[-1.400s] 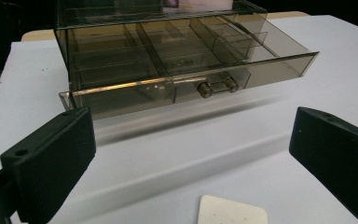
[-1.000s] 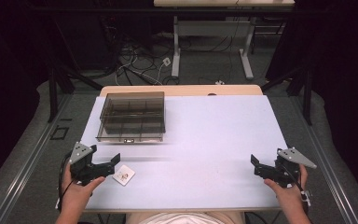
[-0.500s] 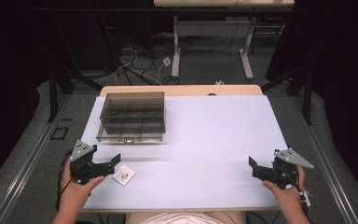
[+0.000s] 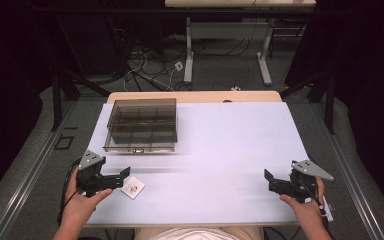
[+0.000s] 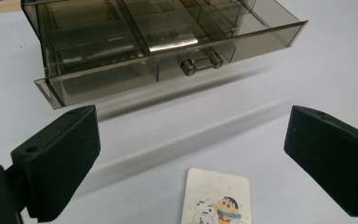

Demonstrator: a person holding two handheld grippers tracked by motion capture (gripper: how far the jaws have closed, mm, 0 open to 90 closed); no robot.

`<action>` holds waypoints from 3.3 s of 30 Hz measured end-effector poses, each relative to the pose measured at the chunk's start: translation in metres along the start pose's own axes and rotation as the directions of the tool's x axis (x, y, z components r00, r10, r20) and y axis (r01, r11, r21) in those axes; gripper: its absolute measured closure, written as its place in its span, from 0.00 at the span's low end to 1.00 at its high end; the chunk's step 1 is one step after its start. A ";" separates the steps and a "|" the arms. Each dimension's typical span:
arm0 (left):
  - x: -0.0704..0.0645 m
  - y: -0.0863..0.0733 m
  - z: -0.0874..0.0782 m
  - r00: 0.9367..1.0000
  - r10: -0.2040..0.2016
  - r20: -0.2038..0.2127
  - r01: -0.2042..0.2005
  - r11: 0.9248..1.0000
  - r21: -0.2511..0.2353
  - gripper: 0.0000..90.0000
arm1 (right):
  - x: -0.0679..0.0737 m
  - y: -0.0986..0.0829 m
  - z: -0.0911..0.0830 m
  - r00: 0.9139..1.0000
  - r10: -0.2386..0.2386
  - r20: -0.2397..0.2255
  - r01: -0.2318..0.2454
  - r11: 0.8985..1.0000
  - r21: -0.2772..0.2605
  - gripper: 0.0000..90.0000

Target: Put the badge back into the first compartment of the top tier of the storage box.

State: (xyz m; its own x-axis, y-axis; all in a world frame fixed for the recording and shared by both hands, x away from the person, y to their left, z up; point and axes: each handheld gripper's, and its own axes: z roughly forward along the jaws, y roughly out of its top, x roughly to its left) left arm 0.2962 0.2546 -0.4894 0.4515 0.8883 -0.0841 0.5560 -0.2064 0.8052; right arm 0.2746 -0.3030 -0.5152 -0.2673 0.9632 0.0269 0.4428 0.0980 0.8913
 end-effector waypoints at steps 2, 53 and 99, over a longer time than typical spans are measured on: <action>0.000 0.000 0.001 1.000 0.001 0.000 -0.001 1.000 0.015 0.04 | 0.000 0.000 0.001 1.000 -0.001 -0.001 0.001 1.000 -0.006 0.00; -0.016 -0.009 0.028 0.993 0.118 0.016 -0.118 0.963 0.242 0.16 | 0.003 -0.003 0.005 1.000 -0.014 -0.027 0.014 1.000 0.025 0.00; -0.026 -0.025 0.052 0.983 0.169 0.066 -0.181 0.900 0.396 0.25 | 0.003 -0.004 0.007 0.999 -0.020 -0.031 0.021 0.999 0.043 0.00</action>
State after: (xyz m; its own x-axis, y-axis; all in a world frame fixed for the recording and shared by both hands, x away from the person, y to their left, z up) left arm 0.3066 0.2151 -0.5375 0.5837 0.8118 0.0145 0.6954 -0.5091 0.5072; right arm 0.2776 -0.2990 -0.5218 -0.3023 0.9529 0.0234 0.4733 0.1288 0.8714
